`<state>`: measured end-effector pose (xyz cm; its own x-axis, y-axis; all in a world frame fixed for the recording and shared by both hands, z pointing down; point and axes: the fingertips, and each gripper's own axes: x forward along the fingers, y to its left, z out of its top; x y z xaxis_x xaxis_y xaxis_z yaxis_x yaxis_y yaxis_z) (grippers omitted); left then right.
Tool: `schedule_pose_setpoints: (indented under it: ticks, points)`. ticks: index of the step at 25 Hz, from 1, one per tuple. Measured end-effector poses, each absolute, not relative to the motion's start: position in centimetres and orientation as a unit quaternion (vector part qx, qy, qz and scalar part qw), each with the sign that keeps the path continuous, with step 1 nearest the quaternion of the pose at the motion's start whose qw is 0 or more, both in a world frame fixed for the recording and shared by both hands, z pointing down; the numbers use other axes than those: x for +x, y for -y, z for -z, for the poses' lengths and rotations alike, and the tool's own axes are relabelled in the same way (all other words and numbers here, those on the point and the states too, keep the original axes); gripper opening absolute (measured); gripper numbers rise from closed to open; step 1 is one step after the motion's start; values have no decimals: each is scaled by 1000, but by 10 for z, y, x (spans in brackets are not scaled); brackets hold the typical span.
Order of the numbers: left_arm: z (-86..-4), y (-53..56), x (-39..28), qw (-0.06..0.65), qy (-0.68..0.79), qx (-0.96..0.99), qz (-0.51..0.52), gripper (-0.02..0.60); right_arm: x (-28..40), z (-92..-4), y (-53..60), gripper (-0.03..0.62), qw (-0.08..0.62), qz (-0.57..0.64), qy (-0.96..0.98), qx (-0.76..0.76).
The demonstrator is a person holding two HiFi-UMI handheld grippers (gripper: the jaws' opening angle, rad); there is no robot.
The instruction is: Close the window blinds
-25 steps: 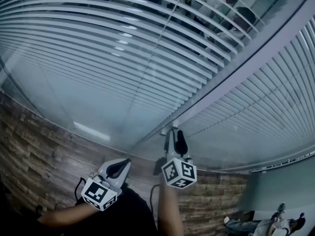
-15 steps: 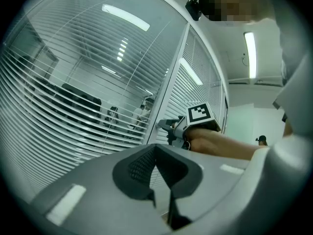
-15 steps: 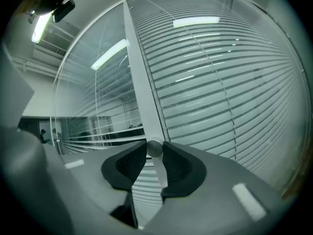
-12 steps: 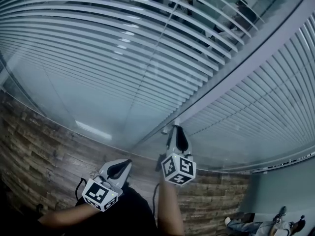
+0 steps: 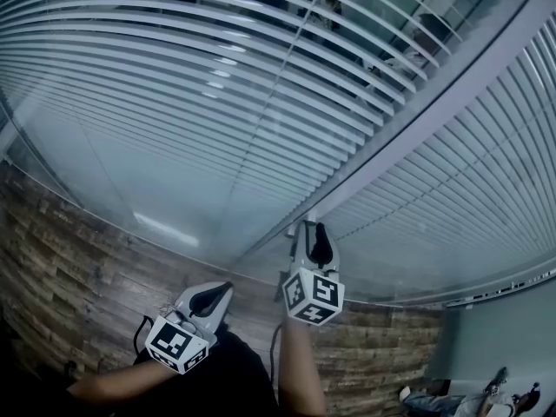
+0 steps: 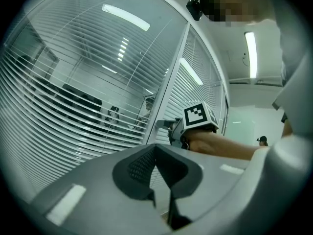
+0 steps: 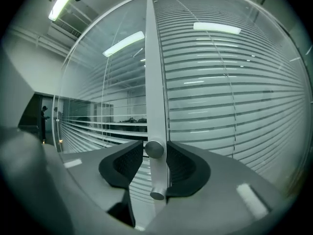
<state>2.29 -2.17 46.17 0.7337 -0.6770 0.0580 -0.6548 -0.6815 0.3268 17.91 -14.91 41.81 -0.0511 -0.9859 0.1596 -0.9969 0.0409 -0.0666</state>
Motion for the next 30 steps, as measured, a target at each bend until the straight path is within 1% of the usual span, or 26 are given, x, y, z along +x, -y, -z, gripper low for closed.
schedule_pose_setpoints:
  ticks: [2, 4, 5, 7, 12, 14, 16, 17, 18, 20, 22, 24, 26, 27, 30]
  points:
    - [-460, 23, 22, 165, 366, 915, 33, 0, 179, -417, 152, 153, 33, -81, 717, 692]
    - [-456, 25, 22, 165, 367, 915, 34, 0, 180, -413, 154, 129, 41, -72, 715, 694]
    - [-453, 25, 21, 165, 368, 914, 35, 0, 180, -411, 154, 127, 53, -62, 714, 696]
    - [-452, 25, 19, 164, 369, 914, 35, 0, 178, -408, 153, 127, 96, -24, 711, 696]
    - [-454, 27, 14, 164, 371, 913, 35, 0, 170, -411, 152, 126, 228, 90, 686, 685]
    - [-453, 28, 16, 161, 368, 915, 35, 0, 169, -414, 153, 126, 260, 121, 674, 681]
    - [-453, 28, 19, 160, 363, 917, 36, 0, 170, -416, 153, 127, 271, 128, 670, 680]
    - [-453, 29, 21, 161, 361, 918, 36, 0, 170, -416, 153, 129, 253, 110, 678, 681]
    - [-452, 29, 22, 163, 359, 918, 37, 0, 170, -415, 152, 134, 215, 73, 694, 683]
    - [-451, 31, 25, 165, 356, 919, 38, 0, 172, -417, 150, 176, 103, -33, 723, 682]
    - [-451, 32, 27, 169, 353, 919, 39, 0, 175, -419, 149, 183, 9, -112, 731, 673]
    - [-452, 33, 27, 172, 352, 919, 41, 0, 175, -419, 150, 178, -58, -153, 731, 662]
    - [-454, 32, 28, 175, 351, 919, 42, 0, 176, -418, 150, 172, -105, -178, 726, 655]
    - [-455, 32, 29, 175, 350, 919, 43, 0, 178, -417, 149, 162, -117, -183, 724, 655]
    - [-459, 31, 30, 174, 348, 920, 45, 0, 180, -419, 149, 153, -116, -186, 717, 661]
